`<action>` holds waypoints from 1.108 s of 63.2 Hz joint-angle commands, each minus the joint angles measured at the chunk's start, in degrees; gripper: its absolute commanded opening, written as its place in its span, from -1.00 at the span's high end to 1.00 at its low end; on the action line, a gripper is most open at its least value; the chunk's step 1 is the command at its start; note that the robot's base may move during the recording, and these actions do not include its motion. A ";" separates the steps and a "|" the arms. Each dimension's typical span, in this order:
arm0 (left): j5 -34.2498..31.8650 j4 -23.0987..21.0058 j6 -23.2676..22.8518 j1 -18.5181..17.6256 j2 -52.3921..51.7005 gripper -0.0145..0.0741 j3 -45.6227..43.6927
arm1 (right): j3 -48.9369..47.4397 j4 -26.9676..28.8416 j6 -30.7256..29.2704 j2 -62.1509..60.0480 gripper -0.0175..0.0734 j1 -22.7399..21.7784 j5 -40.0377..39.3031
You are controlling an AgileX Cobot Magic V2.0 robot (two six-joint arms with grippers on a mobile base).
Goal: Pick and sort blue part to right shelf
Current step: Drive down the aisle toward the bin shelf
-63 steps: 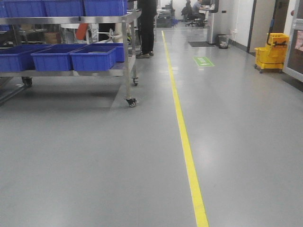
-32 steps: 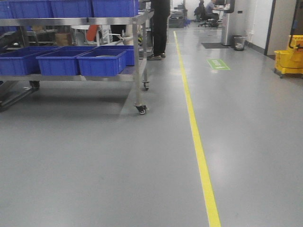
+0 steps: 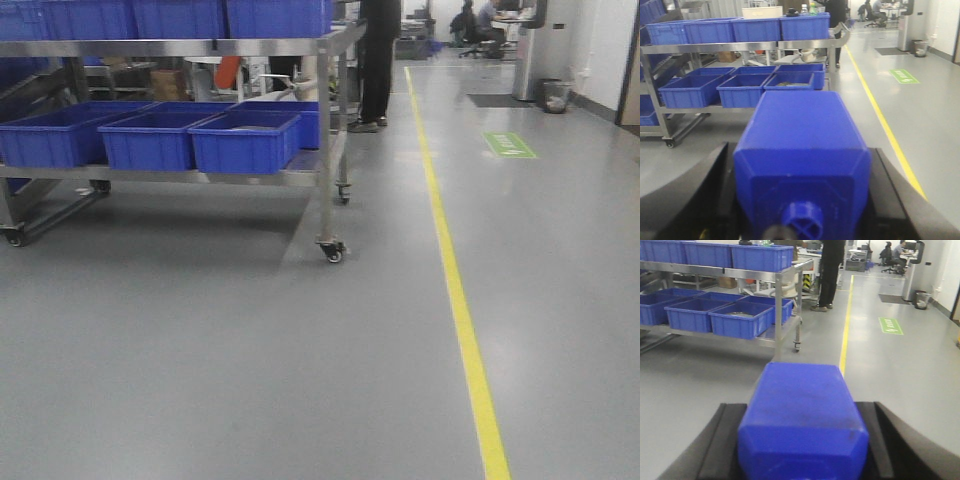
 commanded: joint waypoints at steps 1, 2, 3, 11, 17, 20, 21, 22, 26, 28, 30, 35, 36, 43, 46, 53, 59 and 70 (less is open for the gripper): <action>-5.04 -0.34 -0.13 0.09 0.42 0.08 -1.67 | -1.85 -0.54 -0.41 0.38 -0.26 -0.38 -5.34; -5.04 -0.34 -0.13 0.09 0.42 0.08 -1.67 | -1.85 -0.54 -0.41 0.38 -0.26 -0.38 -5.34; -5.04 -0.34 -0.13 0.09 0.42 0.08 -1.67 | -1.85 -0.54 -0.41 0.38 -0.26 -0.38 -5.34; -5.04 -0.34 -0.13 0.09 0.42 0.08 -1.67 | -1.85 -0.54 -0.41 0.38 -0.26 -0.38 -5.34; -5.04 -0.34 -0.13 0.09 0.42 0.08 -1.67 | -1.85 -0.54 -0.41 0.38 -0.26 -0.38 -5.34; -5.04 -0.34 -0.13 0.09 0.42 0.08 -1.67 | -1.85 -0.54 -0.41 0.38 -0.26 -0.38 -5.34; -5.04 -0.34 -0.13 0.09 0.42 0.08 -1.67 | -1.85 -0.54 -0.41 0.38 -0.26 -0.38 -5.34; -5.04 -0.34 -0.13 0.09 0.42 0.08 -1.67 | -1.85 -0.54 -0.41 0.38 -0.26 -0.38 -5.34; -5.04 -0.34 -0.13 0.09 0.42 0.08 -1.67 | -1.85 -0.54 -0.41 0.38 -0.26 -0.38 -5.34; -5.04 -0.34 -0.13 0.09 0.42 0.08 -1.67 | -1.85 -0.54 -0.41 0.38 -0.26 -0.38 -5.34; -5.04 -0.34 -0.13 0.09 0.42 0.08 -1.67 | -1.85 -0.54 -0.41 0.38 -0.26 -0.38 -5.34; -5.04 -0.34 -0.13 0.09 0.42 0.08 -1.67 | -1.85 -0.54 -0.41 0.38 -0.26 -0.38 -5.34; -5.04 -0.34 -0.13 0.09 0.42 0.08 -1.67 | -1.85 -0.54 -0.41 0.38 -0.26 -0.38 -5.34; -5.04 -0.34 -0.13 0.09 0.42 0.08 -1.67 | -1.85 -0.54 -0.41 0.38 -0.26 -0.38 -5.34; -5.04 -0.34 -0.13 0.09 0.42 0.08 -1.67 | -1.85 -0.54 -0.41 0.38 -0.26 -0.38 -5.34; -5.04 -0.34 -0.13 0.09 0.42 0.08 -1.67 | -1.85 -0.54 -0.41 0.38 -0.26 -0.38 -5.34; -5.04 -0.34 -0.13 0.09 0.42 0.08 -1.67 | -1.85 -0.54 -0.41 0.38 -0.26 -0.38 -5.34; -5.04 -0.34 -0.13 0.09 0.42 0.08 -1.67 | -1.85 -0.54 -0.41 0.38 -0.26 -0.38 -5.34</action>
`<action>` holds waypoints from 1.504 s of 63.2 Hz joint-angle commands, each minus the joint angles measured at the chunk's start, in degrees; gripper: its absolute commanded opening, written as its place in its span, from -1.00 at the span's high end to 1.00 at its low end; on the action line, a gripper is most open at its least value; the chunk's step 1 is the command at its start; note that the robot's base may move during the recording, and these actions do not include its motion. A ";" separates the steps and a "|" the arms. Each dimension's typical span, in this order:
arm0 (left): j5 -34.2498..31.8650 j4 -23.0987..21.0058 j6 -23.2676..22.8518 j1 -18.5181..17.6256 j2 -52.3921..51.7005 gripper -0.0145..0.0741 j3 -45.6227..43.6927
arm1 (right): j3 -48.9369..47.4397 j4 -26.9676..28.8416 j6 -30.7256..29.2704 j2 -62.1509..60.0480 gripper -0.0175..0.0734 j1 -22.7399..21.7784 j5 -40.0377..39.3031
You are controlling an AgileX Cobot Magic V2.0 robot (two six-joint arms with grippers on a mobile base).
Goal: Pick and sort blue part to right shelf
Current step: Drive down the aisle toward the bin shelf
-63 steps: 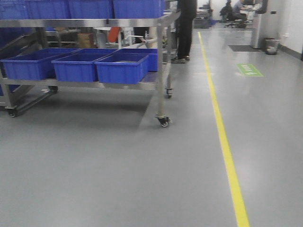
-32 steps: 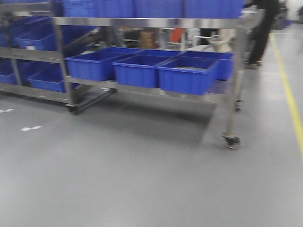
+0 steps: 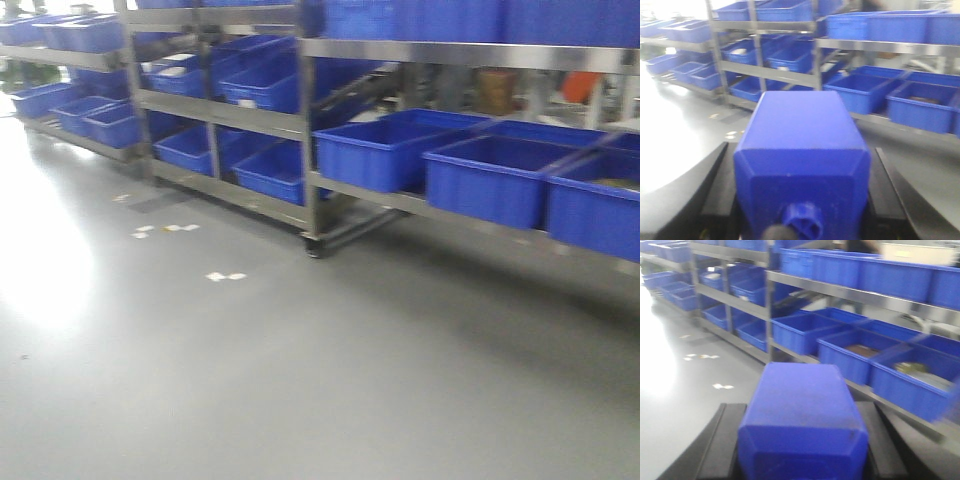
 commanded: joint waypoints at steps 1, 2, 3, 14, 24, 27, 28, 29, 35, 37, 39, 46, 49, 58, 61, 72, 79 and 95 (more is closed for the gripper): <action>-5.04 -0.34 -0.13 0.09 0.42 0.08 -1.67 | -1.85 -0.54 -0.41 0.38 -0.26 -0.38 -5.34; -5.04 -0.34 -0.13 0.09 0.42 0.08 -1.67 | -1.85 -0.54 -0.41 0.38 -0.26 -0.38 -5.34; -5.04 -0.34 -0.13 0.09 0.42 0.08 -1.67 | -1.85 -0.54 -0.41 0.38 -0.26 -0.38 -5.34; -5.04 -0.34 -0.13 0.09 0.42 0.08 -1.67 | -1.85 -0.54 -0.41 0.38 -0.26 -0.38 -5.34; -5.04 -0.34 -0.13 0.09 0.42 0.08 -1.67 | -1.85 -0.54 -0.41 0.38 -0.26 -0.38 -5.34; -5.04 -0.34 -0.13 0.09 0.42 0.08 -1.67 | -1.85 -0.54 -0.41 0.38 -0.26 -0.38 -5.34; -5.04 -0.34 -0.13 0.09 0.42 0.08 -1.67 | -1.85 -0.54 -0.41 0.38 -0.26 -0.38 -5.34; -5.04 -0.34 -0.13 0.09 0.42 0.08 -1.67 | -1.85 -0.54 -0.41 0.38 -0.26 -0.38 -5.34; -5.04 -0.34 -0.13 0.09 0.42 0.08 -1.67 | -1.85 -0.54 -0.41 0.38 -0.26 -0.38 -5.34; -5.04 -0.34 -0.13 0.09 0.42 0.08 -1.67 | -1.85 -0.54 -0.41 0.38 -0.26 -0.38 -5.34; -5.04 -0.34 -0.13 0.09 0.42 0.08 -1.67 | -1.85 -0.54 -0.41 0.38 -0.26 -0.38 -5.34; -5.04 -0.34 -0.13 0.09 0.42 0.08 -1.67 | -1.85 -0.54 -0.41 0.38 -0.26 -0.38 -5.34; -5.04 -0.34 -0.13 0.09 0.42 0.08 -1.67 | -1.85 -0.54 -0.41 0.38 -0.26 -0.38 -5.34; -5.04 -0.34 -0.13 0.09 0.42 0.08 -1.67 | -1.85 -0.54 -0.41 0.38 -0.26 -0.38 -5.34; -5.04 -0.34 -0.13 0.09 0.42 0.08 -1.67 | -1.85 -0.54 -0.41 0.38 -0.26 -0.38 -5.34; -5.04 -0.34 -0.13 0.09 0.42 0.08 -1.67 | -1.85 -0.54 -0.41 0.38 -0.26 -0.38 -5.34; -5.04 -0.34 -0.13 0.09 0.42 0.08 -1.67 | -1.85 -0.54 -0.41 0.38 -0.26 -0.38 -5.34; -5.04 -0.34 -0.13 0.09 0.42 0.08 -1.67 | -1.85 -0.54 -0.41 0.38 -0.26 -0.38 -5.34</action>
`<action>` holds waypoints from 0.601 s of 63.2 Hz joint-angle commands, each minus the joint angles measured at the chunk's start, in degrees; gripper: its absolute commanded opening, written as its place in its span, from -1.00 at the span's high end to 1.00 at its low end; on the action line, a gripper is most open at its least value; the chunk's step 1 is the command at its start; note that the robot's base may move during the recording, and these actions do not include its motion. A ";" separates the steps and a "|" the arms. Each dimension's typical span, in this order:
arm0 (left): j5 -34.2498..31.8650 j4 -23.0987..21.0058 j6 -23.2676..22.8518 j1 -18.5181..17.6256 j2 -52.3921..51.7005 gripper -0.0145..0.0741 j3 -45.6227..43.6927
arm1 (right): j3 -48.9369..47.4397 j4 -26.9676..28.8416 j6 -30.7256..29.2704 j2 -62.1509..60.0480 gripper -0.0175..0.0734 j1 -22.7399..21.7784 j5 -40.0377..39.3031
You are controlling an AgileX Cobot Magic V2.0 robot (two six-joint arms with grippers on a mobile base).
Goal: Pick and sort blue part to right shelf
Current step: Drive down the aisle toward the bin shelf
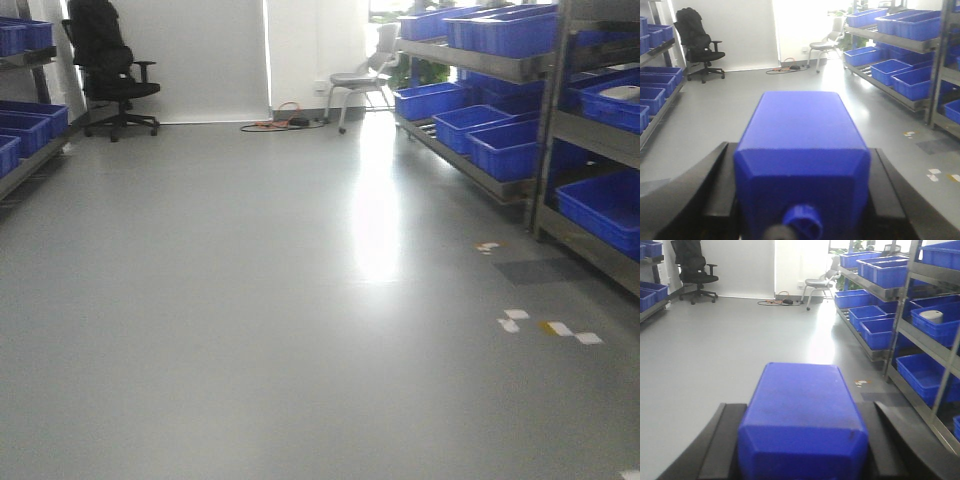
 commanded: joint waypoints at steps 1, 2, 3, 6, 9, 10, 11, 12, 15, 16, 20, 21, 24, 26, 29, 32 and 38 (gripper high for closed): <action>-5.04 -0.34 -0.13 0.09 0.42 0.08 -1.67 | -1.85 -0.54 -0.41 0.38 -0.26 -0.38 -5.34; -5.04 -0.34 -0.13 0.09 0.42 0.08 -1.67 | -1.85 -0.54 -0.41 0.38 -0.26 -0.38 -5.34; -5.04 -0.34 -0.13 0.09 0.42 0.08 -1.67 | -1.85 -0.54 -0.41 0.38 -0.26 -0.38 -5.34; -5.04 -0.34 -0.13 0.09 0.42 0.08 -1.67 | -1.85 -0.54 -0.41 0.38 -0.26 -0.38 -5.34; -5.04 -0.34 -0.13 0.09 0.42 0.08 -1.67 | -1.85 -0.54 -0.41 0.38 -0.26 -0.38 -5.34; -5.04 -0.34 -0.13 0.09 0.42 0.08 -1.67 | -1.85 -0.54 -0.41 0.38 -0.26 -0.38 -5.34; -5.04 -0.34 -0.13 0.09 0.42 0.08 -1.67 | -1.85 -0.54 -0.41 0.38 -0.26 -0.38 -5.34; -5.04 -0.34 -0.13 0.09 0.42 0.08 -1.67 | -1.85 -0.54 -0.41 0.38 -0.26 -0.38 -5.34; -5.04 -0.34 -0.13 0.09 0.42 0.08 -1.67 | -1.85 -0.54 -0.41 0.38 -0.26 -0.38 -5.34; -5.04 -0.34 -0.13 0.09 0.42 0.08 -1.67 | -1.85 -0.54 -0.41 0.38 -0.26 -0.38 -5.34; -5.04 -0.34 -0.13 0.09 0.42 0.08 -1.67 | -1.85 -0.54 -0.41 0.38 -0.26 -0.38 -5.34; -5.04 -0.34 -0.13 0.09 0.42 0.08 -1.67 | -1.85 -0.54 -0.41 0.38 -0.26 -0.38 -5.34; -5.04 -0.34 -0.13 0.09 0.42 0.08 -1.67 | -1.85 -0.54 -0.41 0.38 -0.26 -0.38 -5.34; -5.04 -0.34 -0.13 0.09 0.42 0.08 -1.67 | -1.85 -0.54 -0.41 0.38 -0.26 -0.38 -5.34; -5.04 -0.34 -0.13 0.09 0.42 0.08 -1.67 | -1.85 -0.54 -0.41 0.38 -0.26 -0.38 -5.34; -5.04 -0.34 -0.13 0.09 0.42 0.08 -1.67 | -1.85 -0.54 -0.41 0.38 -0.26 -0.38 -5.34; -5.04 -0.34 -0.13 0.09 0.42 0.08 -1.67 | -1.85 -0.54 -0.41 0.38 -0.26 -0.38 -5.34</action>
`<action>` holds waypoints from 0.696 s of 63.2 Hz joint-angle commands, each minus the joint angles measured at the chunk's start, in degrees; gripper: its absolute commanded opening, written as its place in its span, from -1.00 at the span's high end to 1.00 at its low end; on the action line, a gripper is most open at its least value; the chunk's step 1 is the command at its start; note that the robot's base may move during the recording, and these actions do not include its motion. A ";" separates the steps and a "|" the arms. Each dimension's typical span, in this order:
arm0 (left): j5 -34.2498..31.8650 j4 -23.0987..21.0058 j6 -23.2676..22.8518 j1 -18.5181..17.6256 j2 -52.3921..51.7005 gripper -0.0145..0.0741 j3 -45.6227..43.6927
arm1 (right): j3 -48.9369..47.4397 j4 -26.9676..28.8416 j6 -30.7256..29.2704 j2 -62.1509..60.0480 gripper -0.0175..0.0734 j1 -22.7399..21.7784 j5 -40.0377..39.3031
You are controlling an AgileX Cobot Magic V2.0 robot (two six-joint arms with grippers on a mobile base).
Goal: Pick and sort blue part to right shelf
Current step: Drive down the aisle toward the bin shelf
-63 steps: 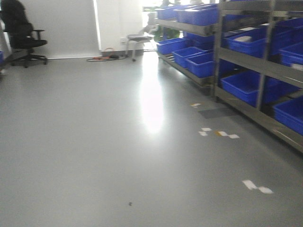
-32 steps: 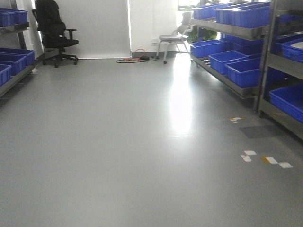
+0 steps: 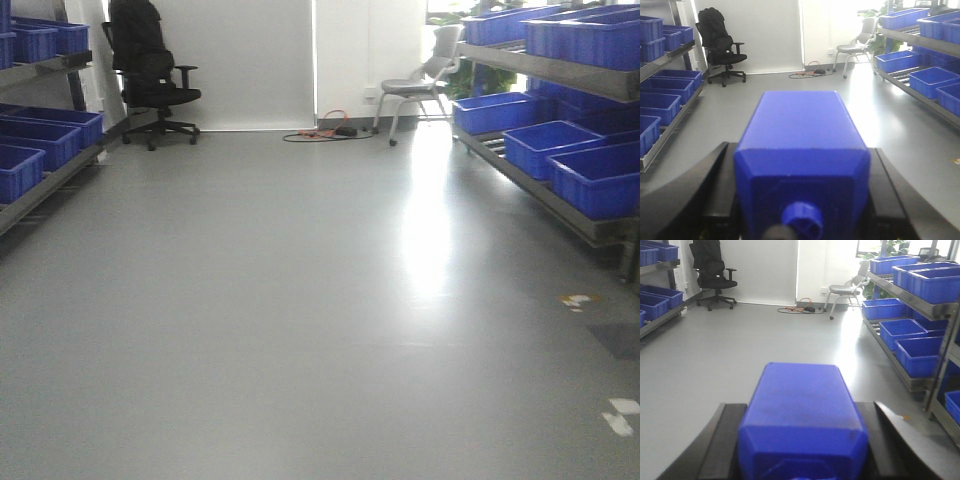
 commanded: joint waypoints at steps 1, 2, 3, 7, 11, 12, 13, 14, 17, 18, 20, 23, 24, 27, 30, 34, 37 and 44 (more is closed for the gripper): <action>-5.04 -0.34 -0.13 0.09 0.42 0.08 -1.67 | -1.85 -0.54 -0.41 0.38 -0.26 -0.38 -5.43; -5.04 -0.34 -0.13 0.09 0.53 0.08 -1.67 | -1.85 -0.54 -0.41 0.38 -0.26 -0.38 -5.43; -5.04 -0.34 -0.13 0.09 0.53 0.08 -1.67 | -1.85 -0.54 -0.41 0.38 -0.26 -0.38 -5.43; -5.04 -0.34 -0.13 0.09 0.53 0.08 -1.67 | -1.85 -0.54 -0.41 0.38 -0.26 -0.38 -5.43; -5.04 -0.34 -0.13 0.09 0.53 0.08 -1.67 | -1.85 -0.54 -0.41 0.38 -0.26 -0.38 -5.43; -5.04 -0.34 -0.13 0.09 0.53 0.08 -1.67 | -1.85 -0.54 -0.41 0.38 -0.26 -0.38 -5.43; -5.04 -0.34 -0.13 0.09 0.53 0.08 -1.67 | -1.85 -0.54 -0.41 0.38 -0.26 -0.38 -5.43; -5.04 -0.34 -0.13 0.09 0.53 0.08 -1.67 | -1.85 -0.54 -0.41 0.38 -0.26 -0.38 -5.43; -5.04 -0.34 -0.13 0.09 0.53 0.08 -1.67 | -1.85 -0.54 -0.41 0.38 -0.26 -0.38 -5.43; -5.04 -0.34 -0.13 0.09 0.53 0.08 -1.67 | -1.85 -0.54 -0.41 0.38 -0.26 -0.38 -5.43; -5.04 -0.34 -0.13 0.09 0.53 0.08 -1.67 | -1.85 -0.54 -0.41 0.38 -0.26 -0.38 -5.43; -5.04 -0.34 -0.13 0.09 0.53 0.08 -1.67 | -1.85 -0.54 -0.41 0.38 -0.26 -0.38 -5.43; -5.04 -0.34 -0.13 0.09 0.53 0.08 -1.67 | -1.85 -0.54 -0.41 0.38 -0.26 -0.38 -5.43; -5.04 -0.34 -0.13 0.09 0.53 0.08 -1.67 | -1.85 -0.54 -0.41 0.38 -0.26 -0.38 -5.43; -5.04 -0.34 -0.13 0.09 0.53 0.08 -1.67 | -1.85 -0.54 -0.41 0.38 -0.26 -0.38 -5.43; -5.04 -0.34 -0.13 0.09 0.53 0.08 -1.67 | -1.85 -0.54 -0.41 0.38 -0.26 -0.38 -5.43; -5.04 -0.34 -0.13 0.09 0.53 0.08 -1.67 | -1.85 -0.54 -0.41 0.38 -0.26 -0.38 -5.43; -5.04 -0.34 -0.13 0.09 0.53 0.08 -1.67 | -1.85 -0.54 -0.41 0.38 -0.26 -0.38 -5.43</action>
